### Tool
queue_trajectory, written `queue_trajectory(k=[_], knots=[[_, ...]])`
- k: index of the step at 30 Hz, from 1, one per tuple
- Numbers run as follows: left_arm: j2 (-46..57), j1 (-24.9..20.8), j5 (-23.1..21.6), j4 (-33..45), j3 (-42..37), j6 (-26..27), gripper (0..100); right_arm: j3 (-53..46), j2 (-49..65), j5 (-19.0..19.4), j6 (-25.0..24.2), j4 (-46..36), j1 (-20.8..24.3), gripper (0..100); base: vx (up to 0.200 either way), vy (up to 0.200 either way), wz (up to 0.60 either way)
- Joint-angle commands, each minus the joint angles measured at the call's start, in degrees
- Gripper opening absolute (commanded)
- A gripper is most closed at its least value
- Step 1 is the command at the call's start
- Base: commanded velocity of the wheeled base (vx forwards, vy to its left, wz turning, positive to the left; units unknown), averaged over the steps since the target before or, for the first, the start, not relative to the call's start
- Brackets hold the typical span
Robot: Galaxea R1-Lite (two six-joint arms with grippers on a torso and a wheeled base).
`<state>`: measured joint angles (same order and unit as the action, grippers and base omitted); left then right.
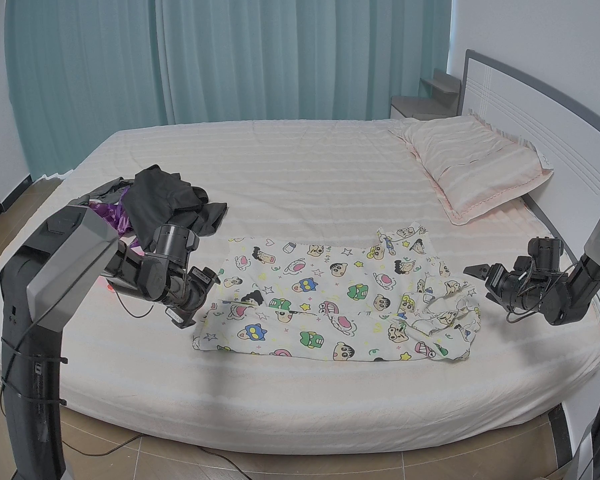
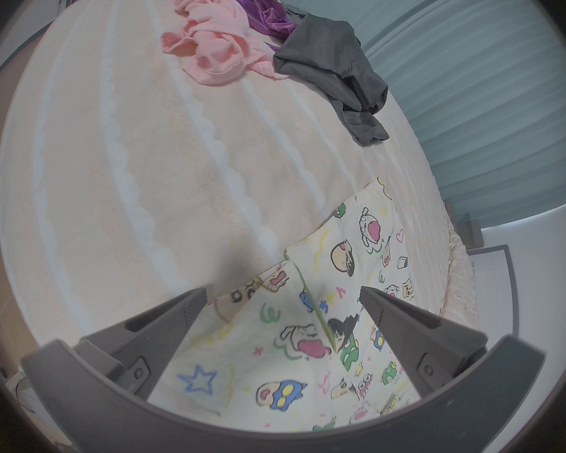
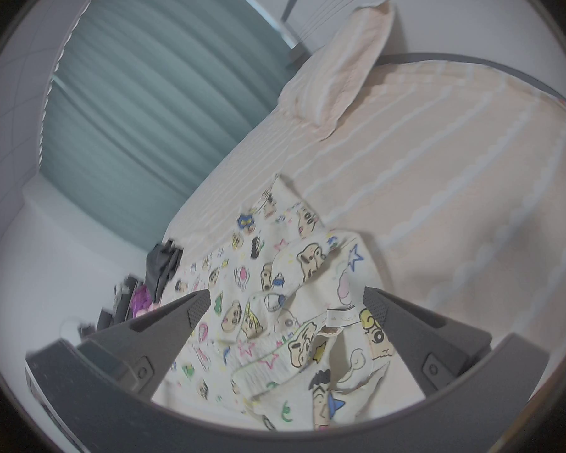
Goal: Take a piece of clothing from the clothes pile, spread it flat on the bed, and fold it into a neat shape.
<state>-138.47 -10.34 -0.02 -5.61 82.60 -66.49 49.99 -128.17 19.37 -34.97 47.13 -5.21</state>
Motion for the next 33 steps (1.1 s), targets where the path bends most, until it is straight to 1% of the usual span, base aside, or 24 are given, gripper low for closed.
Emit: queue_trajectory(k=[1, 3, 6, 8, 9, 11, 12, 13, 16, 18, 27, 33], knots=[[11.91, 3.04, -5.78, -1.16, -10.71, -0.31, 100, -6.49, 5.56, -9.35, -10.46, 4.46, 5.91, 100, 0.000, 0.000, 0.00], [15.69, 3.31, -8.41, -2.74, -16.25, -0.31, 100, -6.93, 5.48, -12.25, -14.77, 4.38, 7.67, 100, 0.000, 0.000, 0.00], [20.52, 3.22, -10.17, -7.22, -25.30, -0.49, 100, -7.37, 4.60, -13.31, -18.29, 4.20, 9.69, 100, 0.000, 0.000, 0.00], [22.55, 2.87, -10.96, -10.12, -30.04, -1.63, 100, -7.81, 3.63, -13.66, -18.46, 4.29, 11.01, 100, 0.000, 0.000, 0.00], [23.34, 2.69, -11.93, -12.50, -32.86, -3.12, 100, -7.63, 2.58, -14.10, -18.55, 4.20, 11.80, 100, 0.000, 0.000, 0.00], [23.86, 2.16, -13.33, -16.72, -36.37, -5.49, 100, -7.10, 0.82, -16.29, -18.46, 3.76, 12.59, 100, 0.000, 0.000, 0.00], [23.78, 2.16, -13.42, -17.24, -36.72, -5.76, 100, -7.02, 0.64, -16.65, -18.46, 3.67, 12.68, 100, 0.000, 0.000, 0.00], [23.60, 2.16, -13.42, -20.23, -39.01, -6.29, 100, -6.14, -0.41, -18.23, -18.37, 2.71, 13.29, 100, 0.000, 0.000, 0.00], [23.07, 2.08, -13.33, -23.40, -40.59, -6.29, 100, -5.35, -1.20, -18.23, -18.46, 1.91, 13.38, 100, 0.000, 0.000, 0.00], [22.55, 1.99, -13.33, -24.10, -41.12, -6.37, 100, -4.38, -2.35, -18.49, -18.46, 1.74, 13.38, 100, 0.000, 0.000, 0.00], [22.11, 1.81, -12.98, -24.28, -41.65, -6.02, 100, -0.51, -6.65, -19.28, -18.37, 1.56, 13.20, 100, 0.000, 0.000, 0.00], [21.93, 1.81, -12.98, -24.89, -41.73, -6.02, 100, 3.00, -8.15, -19.55, -18.46, -2.74, 12.85, 100, 0.000, 0.000, 0.00]])
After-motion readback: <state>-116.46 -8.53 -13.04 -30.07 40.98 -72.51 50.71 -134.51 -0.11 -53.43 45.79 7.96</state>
